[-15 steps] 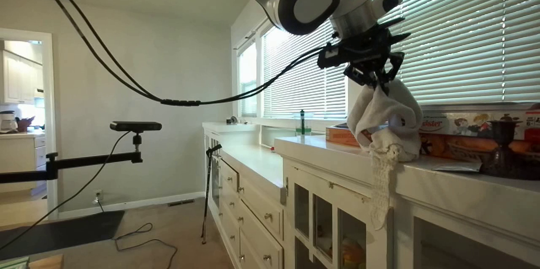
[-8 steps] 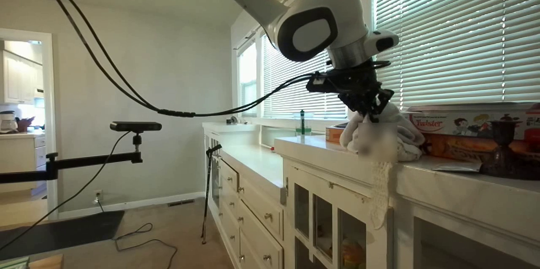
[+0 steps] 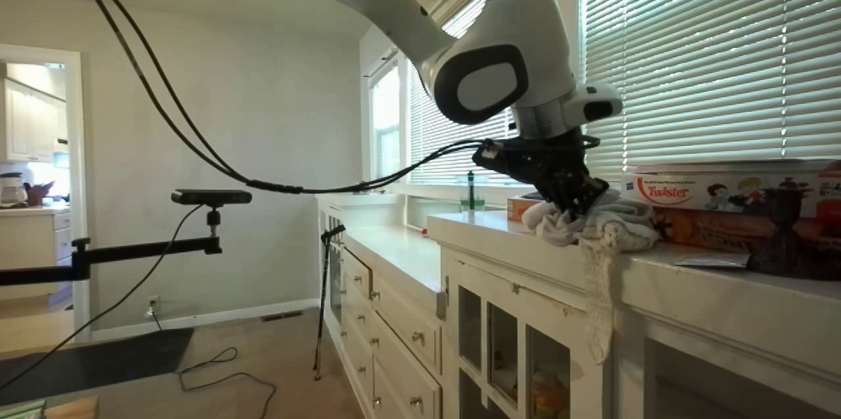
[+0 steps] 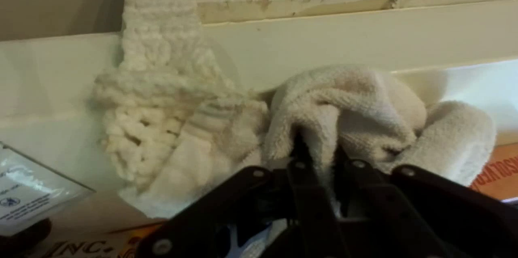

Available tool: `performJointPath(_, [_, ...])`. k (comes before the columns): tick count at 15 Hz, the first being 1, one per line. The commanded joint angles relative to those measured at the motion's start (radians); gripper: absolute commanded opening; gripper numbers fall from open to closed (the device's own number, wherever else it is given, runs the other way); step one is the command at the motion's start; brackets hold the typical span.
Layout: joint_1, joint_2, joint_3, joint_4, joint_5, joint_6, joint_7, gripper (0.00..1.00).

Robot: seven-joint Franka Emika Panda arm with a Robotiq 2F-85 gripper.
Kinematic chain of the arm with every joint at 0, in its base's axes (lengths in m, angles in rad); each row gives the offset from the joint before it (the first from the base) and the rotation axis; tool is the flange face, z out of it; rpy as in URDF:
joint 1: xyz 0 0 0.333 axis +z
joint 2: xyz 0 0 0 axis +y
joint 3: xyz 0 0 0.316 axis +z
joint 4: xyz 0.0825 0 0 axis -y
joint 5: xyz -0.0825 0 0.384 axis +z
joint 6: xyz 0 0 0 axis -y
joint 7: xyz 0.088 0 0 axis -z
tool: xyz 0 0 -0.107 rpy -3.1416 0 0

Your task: Take the cloth off of the cabinet door and white the top of the cabinet with it

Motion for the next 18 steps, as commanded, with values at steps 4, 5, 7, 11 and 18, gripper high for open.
performJointPath(4, [-0.039, 0.042, 0.131, 0.072, 0.094, -0.017, -0.188, 0.03])
performJointPath(5, [-0.038, 0.047, 0.157, 0.095, 0.097, -0.022, -0.226, 0.03])
performJointPath(7, [-0.041, 0.064, 0.210, 0.146, 0.098, -0.038, -0.295, 0.03])
performJointPath(11, [-0.075, 0.116, 0.326, 0.259, 0.129, -0.113, -0.455, 0.03])
performJointPath(18, [-0.009, 0.147, 0.213, 0.318, 0.179, -0.291, -0.528, 0.03])
